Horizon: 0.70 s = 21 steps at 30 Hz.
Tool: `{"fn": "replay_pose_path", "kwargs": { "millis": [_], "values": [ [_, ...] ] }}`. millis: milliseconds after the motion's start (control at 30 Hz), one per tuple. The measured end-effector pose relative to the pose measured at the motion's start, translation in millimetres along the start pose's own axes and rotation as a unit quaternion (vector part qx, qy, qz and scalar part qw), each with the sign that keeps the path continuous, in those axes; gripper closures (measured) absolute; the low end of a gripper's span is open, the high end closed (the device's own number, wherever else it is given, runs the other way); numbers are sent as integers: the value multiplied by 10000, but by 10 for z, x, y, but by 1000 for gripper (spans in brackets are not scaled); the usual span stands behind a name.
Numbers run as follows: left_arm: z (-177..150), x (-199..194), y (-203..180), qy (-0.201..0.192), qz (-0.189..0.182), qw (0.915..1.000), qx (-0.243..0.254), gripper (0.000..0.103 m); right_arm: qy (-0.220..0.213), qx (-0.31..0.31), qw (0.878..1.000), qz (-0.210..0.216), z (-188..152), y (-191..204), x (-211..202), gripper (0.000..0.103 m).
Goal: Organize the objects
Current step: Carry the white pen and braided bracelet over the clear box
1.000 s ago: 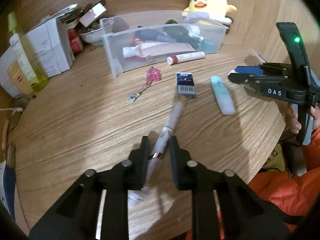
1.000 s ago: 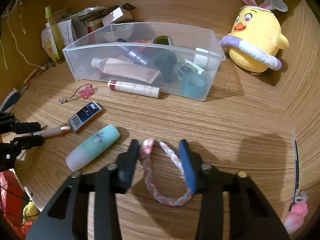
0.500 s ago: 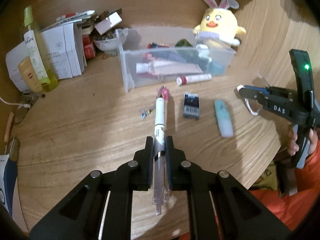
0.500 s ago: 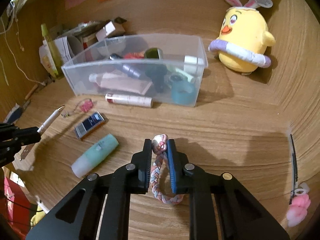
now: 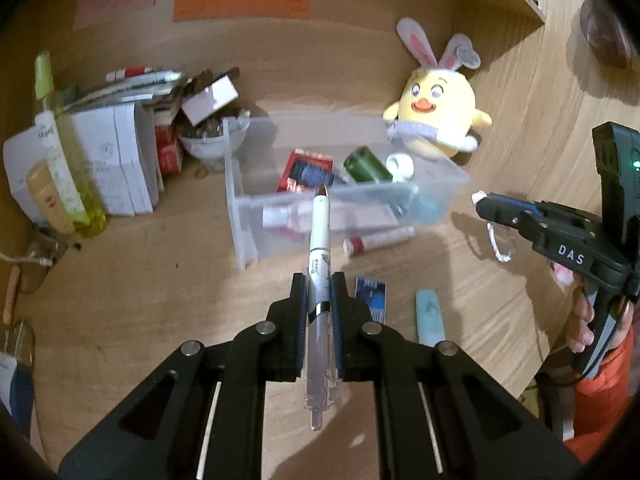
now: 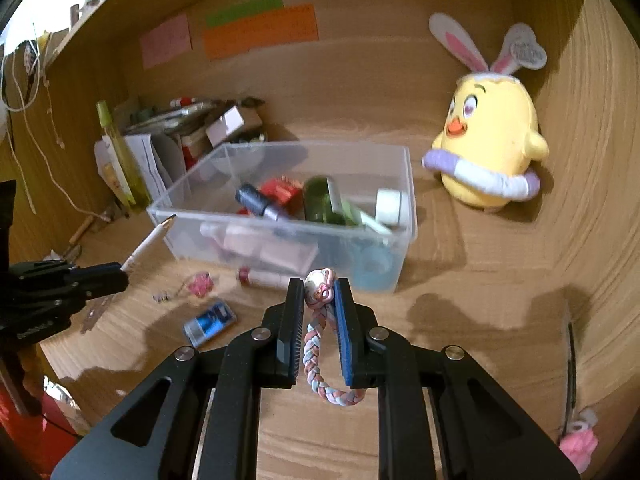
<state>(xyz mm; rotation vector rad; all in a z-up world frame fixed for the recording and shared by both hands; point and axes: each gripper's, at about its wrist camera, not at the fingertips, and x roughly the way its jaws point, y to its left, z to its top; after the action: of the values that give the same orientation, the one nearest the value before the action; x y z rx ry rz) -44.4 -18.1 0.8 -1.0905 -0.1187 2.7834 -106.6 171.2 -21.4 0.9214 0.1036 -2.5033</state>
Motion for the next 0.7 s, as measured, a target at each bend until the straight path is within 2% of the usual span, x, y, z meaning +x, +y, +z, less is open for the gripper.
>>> {"fn": "replay_pose_path", "kwargs": {
  "millis": [367,700],
  "values": [
    [440,44,6,-395,-7,9992,-83,92,-463,-171,9987,81,400,31,-67,89],
    [771,125,56,-566,-92,9982,-194,92,-645,-276,9975,15,716,-47,52,89]
  ]
}}
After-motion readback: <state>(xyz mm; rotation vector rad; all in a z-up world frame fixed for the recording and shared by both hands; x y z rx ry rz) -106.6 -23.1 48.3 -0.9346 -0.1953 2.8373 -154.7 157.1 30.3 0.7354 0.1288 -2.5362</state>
